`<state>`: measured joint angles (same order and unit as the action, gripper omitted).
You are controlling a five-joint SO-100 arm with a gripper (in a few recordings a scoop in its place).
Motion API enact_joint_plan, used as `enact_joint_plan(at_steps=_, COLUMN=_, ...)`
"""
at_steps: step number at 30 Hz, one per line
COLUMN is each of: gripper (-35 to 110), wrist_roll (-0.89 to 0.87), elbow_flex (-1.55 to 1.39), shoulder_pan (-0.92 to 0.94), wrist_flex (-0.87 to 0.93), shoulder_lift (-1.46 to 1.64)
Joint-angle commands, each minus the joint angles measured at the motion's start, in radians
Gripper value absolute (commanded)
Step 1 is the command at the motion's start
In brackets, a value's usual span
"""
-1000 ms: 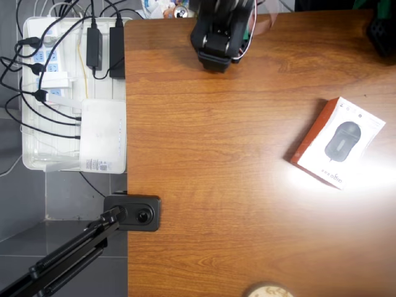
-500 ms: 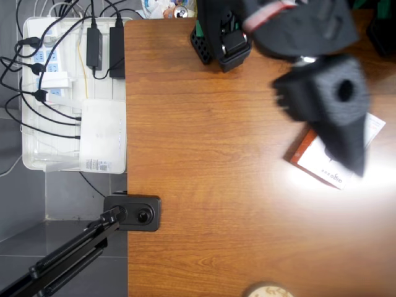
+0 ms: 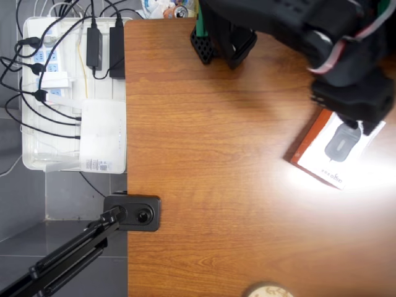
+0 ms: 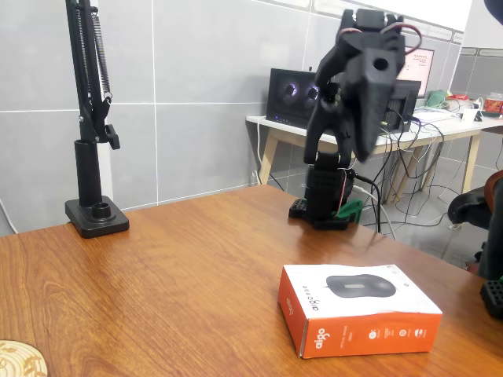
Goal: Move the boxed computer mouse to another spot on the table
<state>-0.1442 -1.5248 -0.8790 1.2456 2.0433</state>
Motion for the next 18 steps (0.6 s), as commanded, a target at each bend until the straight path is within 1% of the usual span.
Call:
enact_joint_plan(at_steps=1, gripper=35, wrist_roll=0.025, elbow_flex=-0.02, shoulder_pan=-0.031, wrist_flex=-0.081, shoulder_lift=-0.055)
enact_joint_plan(at_steps=5, gripper=78, wrist_roll=0.026, elbow_flex=-0.204, shoulder_pan=-0.044, wrist_flex=-0.359, shoulder_lift=-0.037)
enact_joint_plan(at_steps=6, gripper=85, wrist_roll=0.026, elbow_flex=-0.222, shoulder_pan=-0.044, wrist_flex=-0.388, shoulder_lift=-0.046)
enact_joint_plan(at_steps=7, gripper=89, wrist_roll=0.026, elbow_flex=-0.221, shoulder_pan=-0.044, wrist_flex=-0.388, shoulder_lift=-0.064)
enact_joint_plan(at_steps=9, gripper=90, wrist_roll=0.028, elbow_flex=-0.195, shoulder_pan=-0.046, wrist_flex=-0.367, shoulder_lift=-0.112)
enact_joint_plan(at_steps=12, gripper=81, wrist_roll=0.031, elbow_flex=-0.14, shoulder_pan=-0.043, wrist_flex=-0.313, shoulder_lift=-0.167)
enact_joint_plan(at_steps=18, gripper=79, wrist_roll=0.034, elbow_flex=-0.13, shoulder_pan=-0.026, wrist_flex=-0.354, shoulder_lift=-0.285)
